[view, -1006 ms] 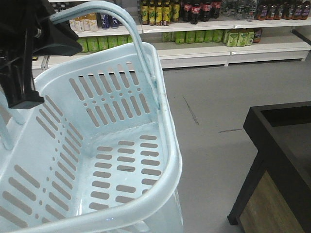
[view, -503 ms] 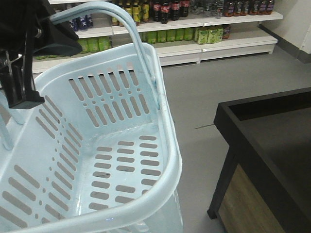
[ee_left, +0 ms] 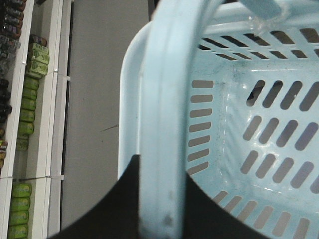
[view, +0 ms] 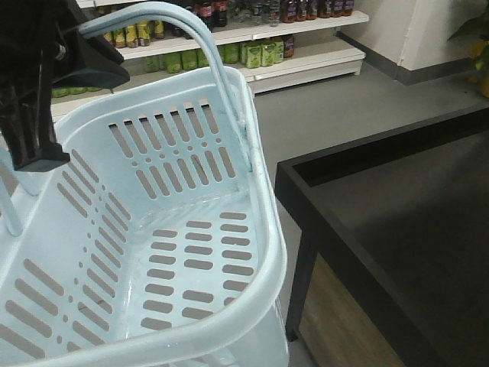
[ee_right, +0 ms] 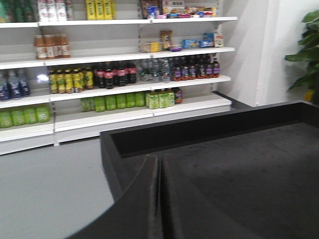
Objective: Pick three apples into basket with both arms
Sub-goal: 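Turn the base toward the table with apples and oranges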
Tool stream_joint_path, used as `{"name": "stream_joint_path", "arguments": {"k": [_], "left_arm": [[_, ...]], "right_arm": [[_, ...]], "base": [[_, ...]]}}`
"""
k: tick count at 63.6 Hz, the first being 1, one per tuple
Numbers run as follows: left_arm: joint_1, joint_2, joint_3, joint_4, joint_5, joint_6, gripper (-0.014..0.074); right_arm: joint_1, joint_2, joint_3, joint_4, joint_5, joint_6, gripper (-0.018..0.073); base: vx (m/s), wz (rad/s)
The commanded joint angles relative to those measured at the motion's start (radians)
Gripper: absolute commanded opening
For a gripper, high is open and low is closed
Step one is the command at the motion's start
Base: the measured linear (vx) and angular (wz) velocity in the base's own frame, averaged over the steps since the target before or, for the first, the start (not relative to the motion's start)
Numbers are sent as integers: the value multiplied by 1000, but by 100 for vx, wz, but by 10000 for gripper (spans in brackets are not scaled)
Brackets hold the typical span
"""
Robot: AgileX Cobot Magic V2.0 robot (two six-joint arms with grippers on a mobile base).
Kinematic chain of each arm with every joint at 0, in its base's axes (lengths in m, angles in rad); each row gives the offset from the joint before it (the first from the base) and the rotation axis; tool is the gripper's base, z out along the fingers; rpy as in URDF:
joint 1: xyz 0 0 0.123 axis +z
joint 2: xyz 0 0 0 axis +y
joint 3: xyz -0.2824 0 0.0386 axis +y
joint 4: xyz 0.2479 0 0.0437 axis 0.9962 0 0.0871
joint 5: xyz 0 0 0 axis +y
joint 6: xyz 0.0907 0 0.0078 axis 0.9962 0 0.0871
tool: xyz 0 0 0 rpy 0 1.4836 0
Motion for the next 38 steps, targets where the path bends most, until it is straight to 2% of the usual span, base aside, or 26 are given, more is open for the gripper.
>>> {"name": "stream_joint_path", "arguments": {"k": [1,38], "left_arm": [[-3,-26,-34,-1,-49,-12,-6],[-3,-26,-34,-1,-49,-12,-6]], "right_arm": [[-6,-10,14,-8,-79,0,-8],[-6,-10,14,-8,-79,0,-8]], "base": [[6,-31],[6,-33]]}}
